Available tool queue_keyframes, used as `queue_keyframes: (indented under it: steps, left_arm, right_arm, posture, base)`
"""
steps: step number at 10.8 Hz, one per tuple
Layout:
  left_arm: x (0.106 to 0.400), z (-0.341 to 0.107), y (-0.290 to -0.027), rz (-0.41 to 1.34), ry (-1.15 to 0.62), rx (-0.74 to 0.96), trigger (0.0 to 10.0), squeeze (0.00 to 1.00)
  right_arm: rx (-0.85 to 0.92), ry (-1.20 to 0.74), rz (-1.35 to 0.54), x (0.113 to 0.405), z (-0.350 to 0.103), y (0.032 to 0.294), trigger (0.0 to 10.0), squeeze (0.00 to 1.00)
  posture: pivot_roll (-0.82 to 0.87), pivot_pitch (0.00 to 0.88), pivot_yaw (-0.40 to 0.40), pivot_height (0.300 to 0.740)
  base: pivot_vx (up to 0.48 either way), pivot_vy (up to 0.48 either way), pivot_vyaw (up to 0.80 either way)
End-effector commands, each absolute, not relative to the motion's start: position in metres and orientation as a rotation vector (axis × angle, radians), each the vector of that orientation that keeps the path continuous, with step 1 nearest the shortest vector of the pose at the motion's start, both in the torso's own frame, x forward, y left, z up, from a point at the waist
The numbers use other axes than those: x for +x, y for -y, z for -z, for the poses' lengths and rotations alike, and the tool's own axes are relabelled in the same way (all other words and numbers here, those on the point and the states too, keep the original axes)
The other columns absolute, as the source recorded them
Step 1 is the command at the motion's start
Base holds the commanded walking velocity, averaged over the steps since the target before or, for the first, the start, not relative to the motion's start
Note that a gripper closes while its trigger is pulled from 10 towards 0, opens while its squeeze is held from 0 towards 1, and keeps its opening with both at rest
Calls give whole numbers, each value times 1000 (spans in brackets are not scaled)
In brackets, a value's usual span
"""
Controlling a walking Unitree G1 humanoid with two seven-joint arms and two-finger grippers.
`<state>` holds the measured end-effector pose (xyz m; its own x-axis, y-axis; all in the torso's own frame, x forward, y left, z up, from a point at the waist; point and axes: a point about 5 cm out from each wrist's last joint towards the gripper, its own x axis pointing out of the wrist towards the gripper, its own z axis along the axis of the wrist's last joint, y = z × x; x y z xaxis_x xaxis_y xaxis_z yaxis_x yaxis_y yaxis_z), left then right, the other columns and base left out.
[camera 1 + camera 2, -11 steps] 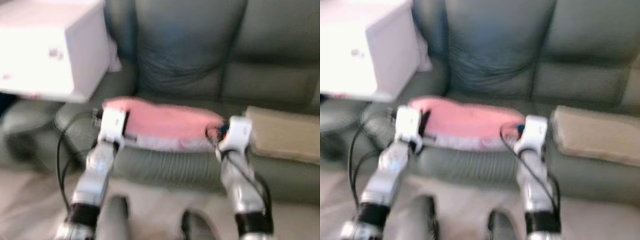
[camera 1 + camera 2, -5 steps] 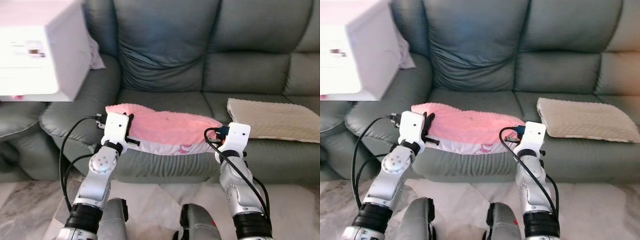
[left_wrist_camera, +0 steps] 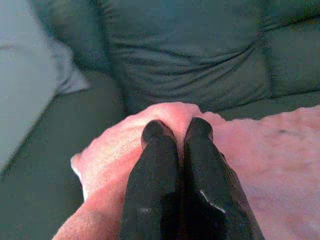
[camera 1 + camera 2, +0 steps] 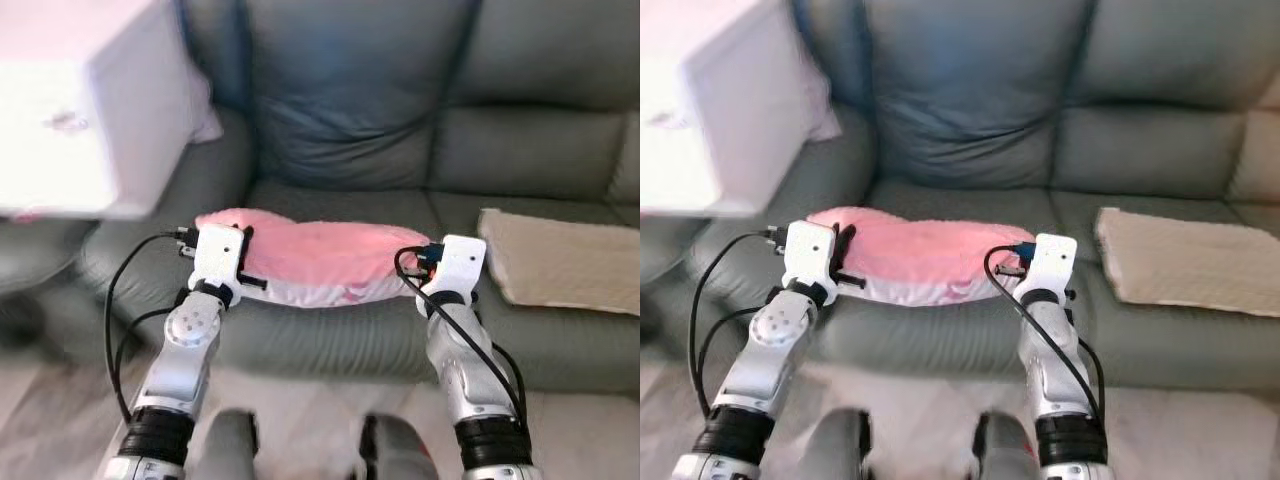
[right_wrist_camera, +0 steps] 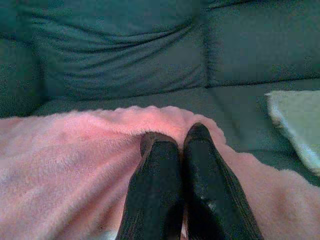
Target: Move the pillow to the sofa
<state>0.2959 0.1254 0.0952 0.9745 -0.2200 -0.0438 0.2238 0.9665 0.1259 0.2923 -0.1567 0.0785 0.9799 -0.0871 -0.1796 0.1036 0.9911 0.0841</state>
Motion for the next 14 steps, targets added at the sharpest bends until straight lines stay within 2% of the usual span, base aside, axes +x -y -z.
queue_keyframes:
  steps: [1, 6, 7, 10, 12, 14]
  left_arm:
    - [297, -103, -115, 264, 1, 130, 10000, 0]
    - [296, -97, -117, 258, -41, 131, 10000, 0]
    - [299, -91, -123, 233, -93, 157, 10000, 0]
    - [313, -73, -136, 225, -275, 213, 10000, 0]
    - [330, -75, -139, 184, -294, 261, 10000, 0]
    - [344, -77, -150, 89, -308, 251, 10000, 0]
  right_arm:
    - [85, -161, 118, 293, -81, 162, 10000, 0]
    - [79, -177, 111, 293, -78, 162, 10000, 0]
    - [67, -186, 121, 295, -79, 165, 10000, 0]
    - [-2, -270, 190, 307, -76, 191, 10000, 0]
    - [-23, -334, 150, 316, -74, 196, 10000, 0]
    - [-21, -292, 122, 337, -90, 189, 10000, 0]
  posture:
    - [8, 0, -40, 656]
    - [8, 0, -42, 656]
    - [9, 0, -43, 656]
    - [-4, 5, -47, 656]
    - [-20, 78, -61, 656]
    - [-47, 145, -93, 656]
  base:
    - [345, 0, 0]
    - [56, 0, 0]
    - [0, 0, 0]
    - [0, 0, 0]
    - [0, 0, 0]
    - [0, 0, 0]
